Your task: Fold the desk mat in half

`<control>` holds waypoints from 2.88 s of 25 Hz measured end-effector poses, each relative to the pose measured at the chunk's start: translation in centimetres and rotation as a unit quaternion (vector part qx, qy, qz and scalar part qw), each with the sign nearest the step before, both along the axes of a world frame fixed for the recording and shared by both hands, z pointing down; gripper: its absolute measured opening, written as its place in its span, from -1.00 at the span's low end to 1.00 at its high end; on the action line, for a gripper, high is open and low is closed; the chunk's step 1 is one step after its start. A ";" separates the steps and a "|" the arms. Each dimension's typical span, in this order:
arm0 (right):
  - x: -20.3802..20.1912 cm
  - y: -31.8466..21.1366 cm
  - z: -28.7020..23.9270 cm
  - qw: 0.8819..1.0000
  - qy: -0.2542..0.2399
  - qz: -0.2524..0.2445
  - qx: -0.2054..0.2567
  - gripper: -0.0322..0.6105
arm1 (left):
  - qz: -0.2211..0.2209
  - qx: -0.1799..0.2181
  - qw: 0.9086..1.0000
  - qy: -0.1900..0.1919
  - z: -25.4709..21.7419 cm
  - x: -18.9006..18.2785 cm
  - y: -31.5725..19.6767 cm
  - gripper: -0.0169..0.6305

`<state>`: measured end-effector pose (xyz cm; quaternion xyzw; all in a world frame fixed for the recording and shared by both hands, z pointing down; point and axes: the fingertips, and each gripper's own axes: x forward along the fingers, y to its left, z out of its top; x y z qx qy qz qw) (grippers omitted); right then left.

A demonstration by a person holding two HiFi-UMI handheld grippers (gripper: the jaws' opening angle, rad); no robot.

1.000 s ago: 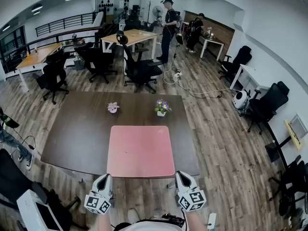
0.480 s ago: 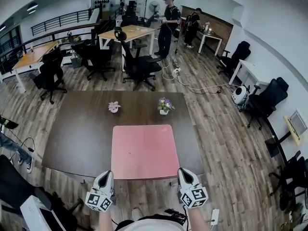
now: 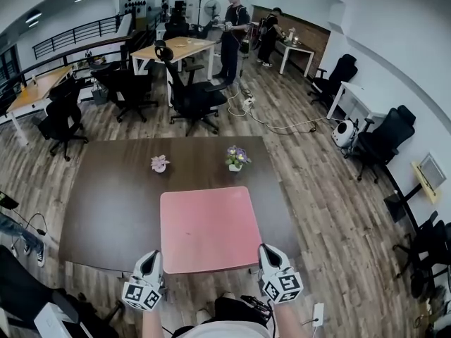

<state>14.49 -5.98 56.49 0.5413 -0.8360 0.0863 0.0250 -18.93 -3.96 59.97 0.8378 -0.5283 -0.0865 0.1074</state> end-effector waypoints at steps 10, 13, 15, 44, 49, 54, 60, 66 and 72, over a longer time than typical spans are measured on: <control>2.1 -6.4 -0.9 1.000 -0.003 -0.009 0.002 -0.89 | -0.021 -0.005 1.000 0.015 -0.8 1.1 -5.7 -0.94; 2.8 -8.1 -0.9 1.000 -0.005 -0.014 -0.002 -0.89 | -0.034 -0.011 0.999 0.022 -0.8 1.0 -6.7 -0.94; 3.0 -9.2 -0.7 1.000 -0.005 -0.019 -0.004 -0.89 | -0.042 -0.013 0.999 0.019 -0.6 0.9 -7.3 -0.94; 2.4 -13.6 3.2 0.999 0.014 -0.030 -0.040 -0.89 | -0.057 -0.013 0.998 -0.025 -0.2 -0.8 -12.5 -0.94; 2.2 -13.8 7.6 0.994 0.035 -0.028 -0.095 -0.75 | -0.059 -0.016 0.998 -0.020 -0.2 -1.7 -12.4 -0.94; 2.8 -13.5 15.2 0.972 0.087 -0.015 -0.219 -0.30 | -0.064 -0.014 0.998 -0.011 -0.4 -2.8 -12.4 -0.94; 4.5 -12.3 22.8 0.921 0.117 0.003 -0.371 0.11 | -0.058 -0.014 0.998 -0.005 0.5 -2.5 -12.9 -0.94; 4.8 -11.7 25.8 0.898 0.140 0.002 -0.418 0.25 | -0.063 -0.019 0.998 -0.005 0.8 -2.6 -12.7 -0.94; 5.3 -11.6 26.3 0.894 0.165 0.008 -0.415 0.28 | -0.067 -0.019 0.998 -0.004 0.9 -2.6 -12.3 -0.94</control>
